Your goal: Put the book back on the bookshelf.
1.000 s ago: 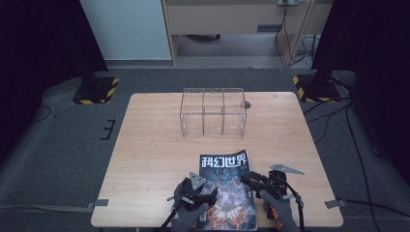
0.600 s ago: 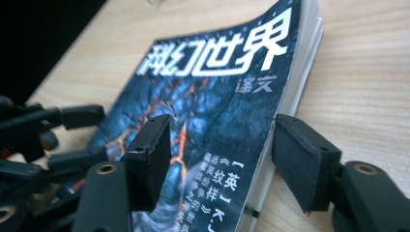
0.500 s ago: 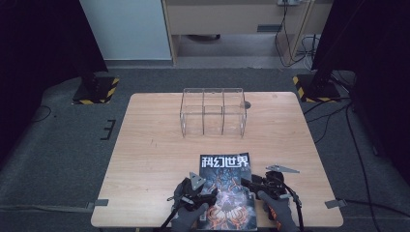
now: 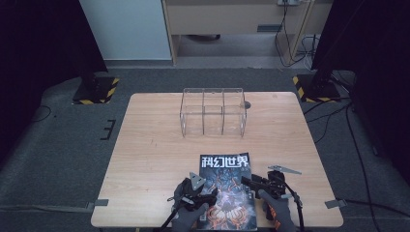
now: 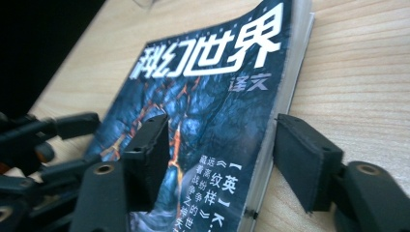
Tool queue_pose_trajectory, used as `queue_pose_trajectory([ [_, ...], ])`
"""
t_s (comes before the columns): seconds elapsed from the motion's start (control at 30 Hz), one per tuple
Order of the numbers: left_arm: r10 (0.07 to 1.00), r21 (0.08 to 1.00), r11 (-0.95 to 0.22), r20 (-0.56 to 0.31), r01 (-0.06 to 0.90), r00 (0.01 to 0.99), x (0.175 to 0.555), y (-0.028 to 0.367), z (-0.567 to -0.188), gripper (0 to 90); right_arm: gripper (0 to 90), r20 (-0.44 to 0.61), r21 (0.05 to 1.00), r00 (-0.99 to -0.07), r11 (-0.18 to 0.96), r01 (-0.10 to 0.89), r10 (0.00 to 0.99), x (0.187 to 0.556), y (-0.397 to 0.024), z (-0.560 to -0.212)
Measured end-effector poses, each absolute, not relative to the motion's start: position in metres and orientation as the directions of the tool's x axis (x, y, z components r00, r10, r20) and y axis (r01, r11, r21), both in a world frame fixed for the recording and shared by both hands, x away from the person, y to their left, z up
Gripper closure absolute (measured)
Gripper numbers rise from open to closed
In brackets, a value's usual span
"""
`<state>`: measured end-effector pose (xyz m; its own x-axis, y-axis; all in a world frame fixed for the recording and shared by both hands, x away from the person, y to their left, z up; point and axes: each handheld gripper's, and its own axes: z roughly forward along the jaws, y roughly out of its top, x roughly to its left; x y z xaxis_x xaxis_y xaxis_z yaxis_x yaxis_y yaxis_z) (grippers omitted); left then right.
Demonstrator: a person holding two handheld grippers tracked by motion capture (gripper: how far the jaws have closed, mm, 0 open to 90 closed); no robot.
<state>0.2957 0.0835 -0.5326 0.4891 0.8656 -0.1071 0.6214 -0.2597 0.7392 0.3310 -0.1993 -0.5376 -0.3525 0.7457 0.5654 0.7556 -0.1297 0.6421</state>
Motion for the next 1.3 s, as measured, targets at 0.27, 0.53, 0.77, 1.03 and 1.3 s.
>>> queue_pose_trajectory([
  [0.27, 0.865, 0.739, -0.26, -0.108, 0.621, 0.49, 0.296, 0.084, -0.533, 22.4, 42.7, 0.589, 0.656, -0.423, -0.102, 0.748, 0.688, 0.328, -0.19, -0.53],
  [0.53, 0.863, 0.74, -0.261, -0.109, 0.62, 0.493, 0.296, 0.084, -0.533, 22.4, 42.2, 0.614, 0.678, -0.452, -0.139, 0.722, 0.647, 0.328, -0.206, -0.52],
  [0.77, 0.863, 0.741, -0.261, -0.108, 0.619, 0.493, 0.296, 0.084, -0.533, 22.4, 40.5, 0.57, 0.678, -0.452, -0.083, 0.73, 0.686, 0.331, -0.206, -0.523],
  [1.03, 0.861, 0.741, -0.263, -0.108, 0.618, 0.496, 0.296, 0.085, -0.533, 22.4, 35.6, 0.487, 0.674, -0.418, -0.026, 0.738, 0.767, 0.336, -0.203, -0.533],
  [1.3, 0.862, 0.741, -0.262, -0.108, 0.618, 0.495, 0.296, 0.085, -0.533, 22.4, 36.2, 0.459, 0.688, -0.436, 0.002, 0.726, 0.774, 0.335, -0.194, -0.537],
])
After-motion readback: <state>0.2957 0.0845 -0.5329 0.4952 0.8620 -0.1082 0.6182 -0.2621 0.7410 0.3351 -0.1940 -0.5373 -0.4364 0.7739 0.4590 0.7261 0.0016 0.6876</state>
